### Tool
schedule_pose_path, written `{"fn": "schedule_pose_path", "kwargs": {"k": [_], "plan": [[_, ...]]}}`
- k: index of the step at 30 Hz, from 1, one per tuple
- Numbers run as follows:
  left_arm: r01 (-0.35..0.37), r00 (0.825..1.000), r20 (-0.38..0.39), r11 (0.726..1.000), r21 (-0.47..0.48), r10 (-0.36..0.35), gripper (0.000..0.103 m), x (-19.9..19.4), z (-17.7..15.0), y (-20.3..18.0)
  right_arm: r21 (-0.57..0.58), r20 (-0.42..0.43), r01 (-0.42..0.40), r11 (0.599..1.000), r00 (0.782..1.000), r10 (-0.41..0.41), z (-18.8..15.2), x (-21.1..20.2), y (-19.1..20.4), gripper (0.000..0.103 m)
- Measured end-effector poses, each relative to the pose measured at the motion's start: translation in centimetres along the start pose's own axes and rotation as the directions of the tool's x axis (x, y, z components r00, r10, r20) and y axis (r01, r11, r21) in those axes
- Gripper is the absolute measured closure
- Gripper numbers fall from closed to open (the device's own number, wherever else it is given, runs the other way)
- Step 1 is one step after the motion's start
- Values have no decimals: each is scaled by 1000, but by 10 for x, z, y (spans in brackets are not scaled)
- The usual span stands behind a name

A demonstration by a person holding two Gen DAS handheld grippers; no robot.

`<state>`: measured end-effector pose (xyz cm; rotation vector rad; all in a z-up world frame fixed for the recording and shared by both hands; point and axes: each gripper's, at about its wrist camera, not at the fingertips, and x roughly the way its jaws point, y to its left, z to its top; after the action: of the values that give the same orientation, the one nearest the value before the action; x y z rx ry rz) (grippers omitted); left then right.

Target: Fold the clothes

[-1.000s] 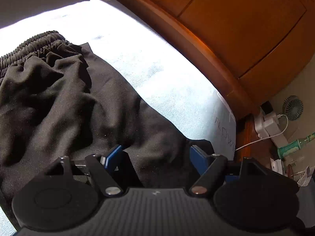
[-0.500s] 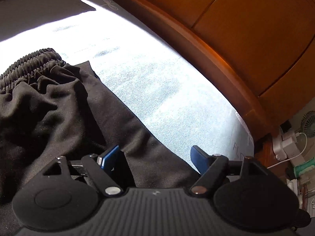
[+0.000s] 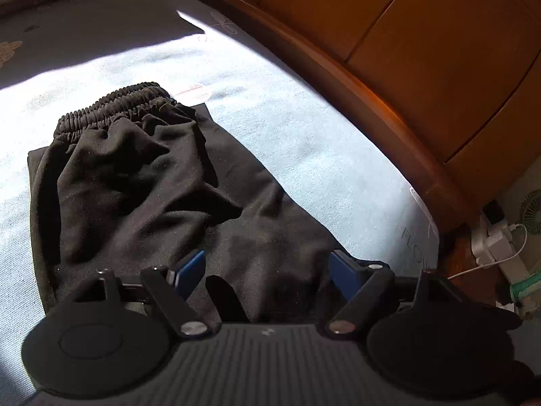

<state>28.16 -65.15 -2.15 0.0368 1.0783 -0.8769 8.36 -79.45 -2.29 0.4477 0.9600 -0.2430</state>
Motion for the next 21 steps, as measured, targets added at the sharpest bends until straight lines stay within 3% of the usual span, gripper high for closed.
{"fn": "schedule_pose_path", "kwargs": {"k": [5, 7, 9, 12, 14, 17, 20, 21], "plan": [[-71, 994, 94, 992, 105, 61, 23, -17, -5, -6, -21, -26, 12, 1000, 1000, -13, 1, 1, 11, 0], [-134, 983, 146, 979, 154, 112, 22, -41, -2, -11, -38, -37, 7, 999, 999, -8, 2, -1, 18, 0], [-198, 966, 196, 970, 144, 169, 21, -68, -2, -10, -55, -47, -4, 998, 999, 2, 6, -6, 28, 0], [-292, 927, 272, 952, 95, 257, 21, -110, -6, -8, -77, -58, -25, 997, 998, 20, 17, -19, 48, 0], [-351, 894, 318, 934, 59, 316, 12, -138, -9, -7, -92, -61, -57, 994, 997, 51, 25, -28, 64, 0], [-433, 832, 383, 901, -1, 401, 1, -180, -13, -4, -126, -66, -103, 987, 993, 95, 34, -39, 88, 0], [-503, 767, 425, 862, -66, 480, 1, -218, -20, 0, -180, -82, -142, 973, 988, 129, 41, -42, 116, 0], [-515, 765, 404, 853, -85, 502, 1, -221, -27, 7, -202, -90, -152, 968, 987, 136, 42, -42, 125, 0]]}}
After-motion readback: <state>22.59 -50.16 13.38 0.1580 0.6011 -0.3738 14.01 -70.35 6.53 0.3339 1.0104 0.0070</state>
